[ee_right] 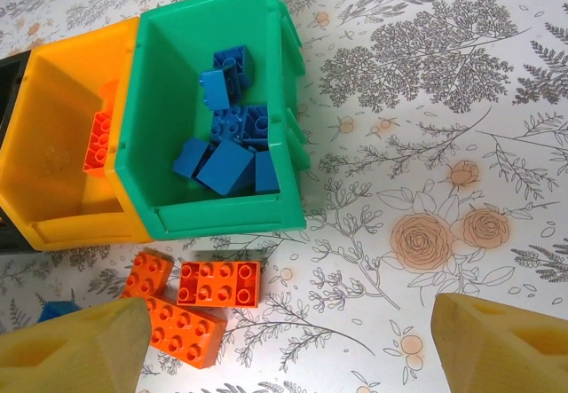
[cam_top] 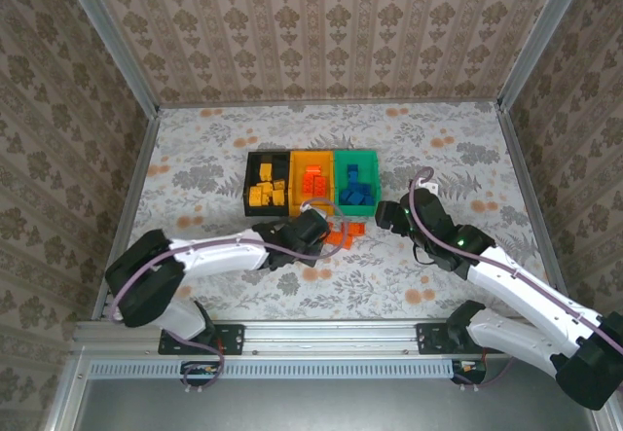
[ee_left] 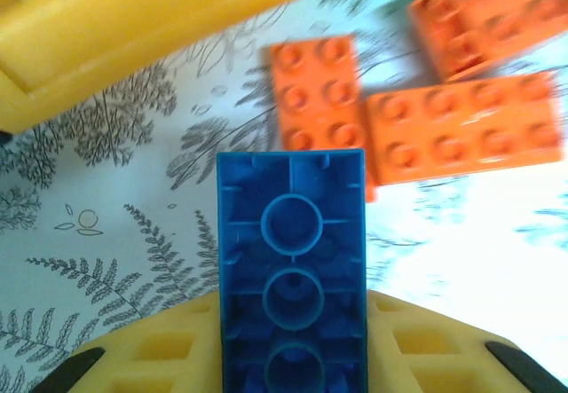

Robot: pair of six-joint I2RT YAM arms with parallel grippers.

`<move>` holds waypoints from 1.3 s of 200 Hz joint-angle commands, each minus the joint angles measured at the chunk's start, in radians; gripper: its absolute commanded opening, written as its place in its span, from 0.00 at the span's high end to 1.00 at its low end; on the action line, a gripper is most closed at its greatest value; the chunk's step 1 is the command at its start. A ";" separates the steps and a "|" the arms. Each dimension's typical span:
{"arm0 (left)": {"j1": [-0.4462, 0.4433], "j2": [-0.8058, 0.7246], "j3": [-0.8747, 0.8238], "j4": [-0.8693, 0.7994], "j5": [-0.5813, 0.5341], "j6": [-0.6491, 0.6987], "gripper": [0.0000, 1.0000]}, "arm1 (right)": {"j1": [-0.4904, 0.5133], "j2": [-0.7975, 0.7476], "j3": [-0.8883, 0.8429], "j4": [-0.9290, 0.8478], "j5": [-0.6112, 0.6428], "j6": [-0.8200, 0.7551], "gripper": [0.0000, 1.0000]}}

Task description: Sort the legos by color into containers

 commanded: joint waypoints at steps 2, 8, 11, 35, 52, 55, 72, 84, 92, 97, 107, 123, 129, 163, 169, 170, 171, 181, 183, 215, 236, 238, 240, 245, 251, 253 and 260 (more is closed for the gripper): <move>-0.009 -0.085 0.039 -0.060 0.015 -0.045 0.67 | -0.006 -0.029 -0.004 -0.026 0.024 0.004 0.16; -0.010 -0.094 0.057 -0.061 0.018 -0.041 0.67 | -0.007 -0.034 -0.007 -0.028 0.027 0.005 0.16; -0.010 -0.095 0.072 -0.060 0.020 -0.037 0.67 | -0.008 -0.036 -0.008 -0.029 0.030 0.005 0.16; 0.019 -0.031 0.213 -0.047 0.047 0.016 0.66 | -0.011 -0.053 -0.017 -0.038 0.044 0.007 0.15; 0.052 0.072 0.328 -0.027 0.077 0.049 0.67 | -0.015 -0.053 -0.020 -0.046 0.043 0.008 0.15; 0.057 0.091 0.348 -0.025 0.081 0.052 0.67 | -0.015 -0.053 -0.019 -0.047 0.044 0.008 0.15; 0.093 0.210 0.472 -0.021 0.116 0.068 0.67 | -0.016 -0.052 -0.019 -0.055 0.045 0.008 0.15; 0.111 0.292 0.562 -0.041 0.125 0.079 0.67 | -0.018 -0.053 -0.018 -0.062 0.047 0.008 0.15; 0.120 0.341 0.620 -0.057 0.121 0.087 0.68 | -0.019 -0.053 -0.018 -0.066 0.046 0.005 0.15; 0.124 0.370 0.651 -0.068 0.119 0.091 0.68 | -0.019 -0.053 -0.016 -0.068 0.045 0.005 0.15; 0.135 0.422 0.709 -0.084 0.118 0.094 0.68 | -0.021 -0.054 -0.016 -0.072 0.042 0.004 0.15; 0.150 0.490 0.788 -0.110 0.123 0.087 0.68 | -0.022 -0.054 -0.017 -0.073 0.037 0.004 0.15; 0.152 0.512 0.810 -0.115 0.127 0.084 0.68 | -0.022 -0.053 -0.018 -0.071 0.033 0.004 0.15; 0.160 0.595 0.923 -0.152 0.136 0.070 0.63 | -0.022 -0.041 -0.019 -0.064 0.026 0.005 0.15; 0.161 0.598 0.932 -0.154 0.140 0.066 0.58 | -0.022 -0.037 -0.019 -0.062 0.023 0.007 0.15; 0.161 0.599 0.934 -0.153 0.141 0.064 0.57 | -0.022 -0.036 -0.019 -0.062 0.023 0.007 0.15; 0.161 0.599 0.935 -0.153 0.141 0.063 0.56 | -0.022 -0.035 -0.019 -0.062 0.022 0.007 0.15; 0.161 0.594 0.942 -0.149 0.144 0.053 0.49 | -0.022 -0.026 -0.018 -0.061 0.018 0.008 0.14; 0.162 0.592 0.942 -0.148 0.145 0.050 0.48 | -0.022 -0.024 -0.018 -0.059 0.018 0.008 0.14; 0.172 0.496 0.873 -0.091 0.170 0.019 0.29 | -0.022 0.007 -0.013 -0.044 -0.008 0.007 0.14; 0.172 0.375 0.745 -0.023 0.180 -0.004 0.13 | -0.022 0.030 -0.016 -0.014 -0.051 -0.009 0.14; 0.171 0.357 0.732 -0.016 0.180 -0.007 0.12 | -0.021 0.033 -0.016 -0.009 -0.058 -0.011 0.14; 0.172 0.343 0.716 -0.011 0.181 -0.009 0.11 | -0.021 0.037 -0.016 -0.005 -0.063 -0.013 0.14; 0.171 0.306 0.677 0.007 0.184 -0.016 0.07 | -0.019 0.048 -0.016 0.003 -0.077 -0.014 0.14; 0.170 0.261 0.624 0.026 0.184 -0.026 0.02 | -0.017 0.063 -0.014 0.014 -0.091 -0.015 0.14; 0.170 0.245 0.606 0.033 0.185 -0.029 0.01 | -0.016 0.069 -0.014 0.016 -0.095 -0.015 0.14; 0.170 0.193 0.542 0.053 0.186 -0.042 0.00 | -0.009 0.091 -0.011 0.028 -0.105 -0.013 0.14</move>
